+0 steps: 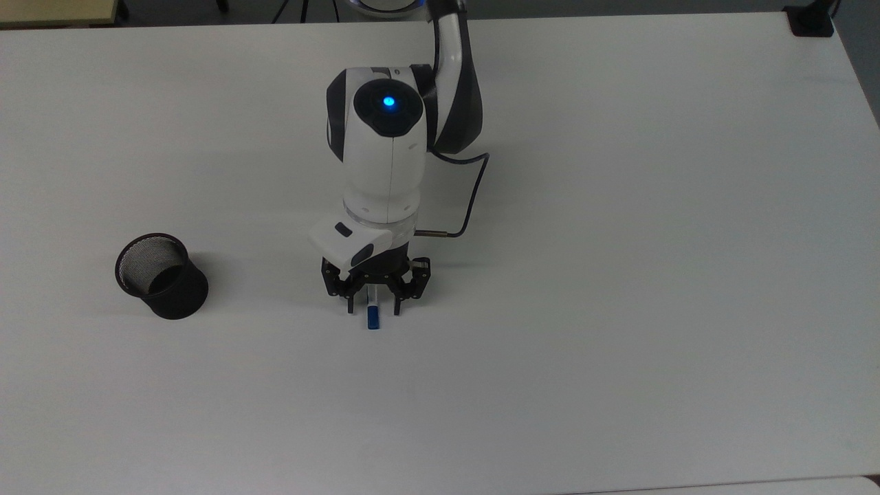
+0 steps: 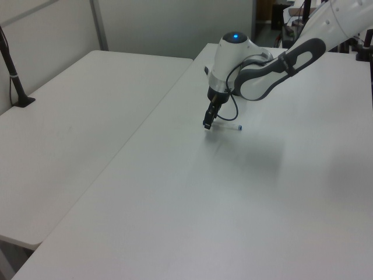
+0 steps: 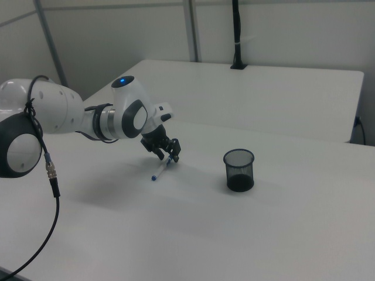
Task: Insert the marker
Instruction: 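Lower the gripper onto the marker and close it around the marker, then lift the marker and carry it above the black mesh pen cup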
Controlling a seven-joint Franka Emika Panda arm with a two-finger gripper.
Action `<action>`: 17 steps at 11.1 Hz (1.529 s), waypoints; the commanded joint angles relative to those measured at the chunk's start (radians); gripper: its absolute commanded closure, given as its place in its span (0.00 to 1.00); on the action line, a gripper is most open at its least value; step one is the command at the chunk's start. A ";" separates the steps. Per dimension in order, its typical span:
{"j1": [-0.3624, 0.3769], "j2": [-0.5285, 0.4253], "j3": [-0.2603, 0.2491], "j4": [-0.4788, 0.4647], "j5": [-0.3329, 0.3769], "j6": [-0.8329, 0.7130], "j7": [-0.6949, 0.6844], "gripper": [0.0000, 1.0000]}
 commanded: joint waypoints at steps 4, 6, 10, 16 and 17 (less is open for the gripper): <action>0.000 0.018 -0.005 0.023 -0.025 0.016 0.097 0.94; -0.013 0.000 -0.005 0.031 -0.019 0.016 0.125 0.96; -0.127 -0.138 -0.004 0.058 -0.017 0.016 0.131 0.94; -0.335 -0.199 -0.002 -0.001 -0.011 0.288 0.003 0.93; -0.361 -0.193 -0.002 -0.018 -0.017 0.367 -0.011 0.93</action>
